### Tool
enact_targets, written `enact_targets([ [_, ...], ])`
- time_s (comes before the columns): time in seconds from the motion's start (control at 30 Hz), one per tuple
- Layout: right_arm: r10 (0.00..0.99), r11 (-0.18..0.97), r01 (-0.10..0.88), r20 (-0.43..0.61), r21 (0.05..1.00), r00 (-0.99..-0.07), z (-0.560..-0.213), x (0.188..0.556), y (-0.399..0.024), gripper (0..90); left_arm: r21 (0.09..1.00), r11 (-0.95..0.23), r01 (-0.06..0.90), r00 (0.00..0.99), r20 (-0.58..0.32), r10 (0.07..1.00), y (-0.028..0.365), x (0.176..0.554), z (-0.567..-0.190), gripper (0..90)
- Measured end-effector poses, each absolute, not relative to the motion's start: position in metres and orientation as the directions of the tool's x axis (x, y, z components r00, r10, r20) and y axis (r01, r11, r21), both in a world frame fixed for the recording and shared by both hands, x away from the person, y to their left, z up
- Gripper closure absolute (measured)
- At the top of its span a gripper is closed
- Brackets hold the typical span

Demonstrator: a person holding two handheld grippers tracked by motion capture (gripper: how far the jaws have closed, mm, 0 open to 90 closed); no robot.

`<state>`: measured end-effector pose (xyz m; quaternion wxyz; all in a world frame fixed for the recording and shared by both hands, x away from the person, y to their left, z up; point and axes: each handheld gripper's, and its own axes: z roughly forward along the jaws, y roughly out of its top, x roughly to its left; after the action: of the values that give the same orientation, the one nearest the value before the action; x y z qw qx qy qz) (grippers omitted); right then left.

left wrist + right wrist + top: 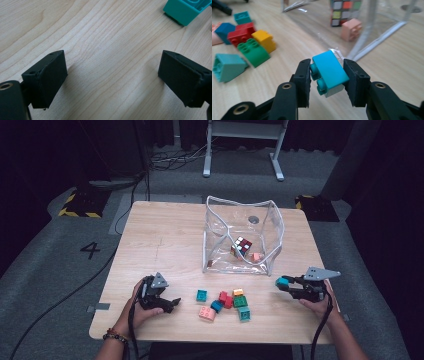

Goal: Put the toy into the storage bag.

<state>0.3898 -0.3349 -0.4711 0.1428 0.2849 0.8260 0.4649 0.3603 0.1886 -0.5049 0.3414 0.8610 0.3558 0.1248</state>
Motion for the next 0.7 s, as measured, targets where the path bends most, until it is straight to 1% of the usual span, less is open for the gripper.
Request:
enact_targets([
  [0.33, 0.691, 0.368, 0.33, -0.019, 0.869, -0.722, -0.44, 0.41, -0.351, 59.3, 0.677, -0.514, 0.527, 0.716, -0.028, 0.698, 0.189, 0.36, -0.505, 8.6],
  [0.47, 0.693, 0.338, 0.332, 0.006, 0.881, -0.721, -0.427, 0.423, -0.354, 59.3, 0.677, -0.514, 0.527, 0.716, -0.028, 0.698, 0.189, 0.36, -0.505, 8.6],
  [0.7, 0.716, 0.335, 0.304, -0.031, 0.892, -0.697, -0.398, 0.44, -0.353, 59.4, 0.677, -0.514, 0.527, 0.716, -0.028, 0.697, 0.189, 0.36, -0.505, 8.7],
])
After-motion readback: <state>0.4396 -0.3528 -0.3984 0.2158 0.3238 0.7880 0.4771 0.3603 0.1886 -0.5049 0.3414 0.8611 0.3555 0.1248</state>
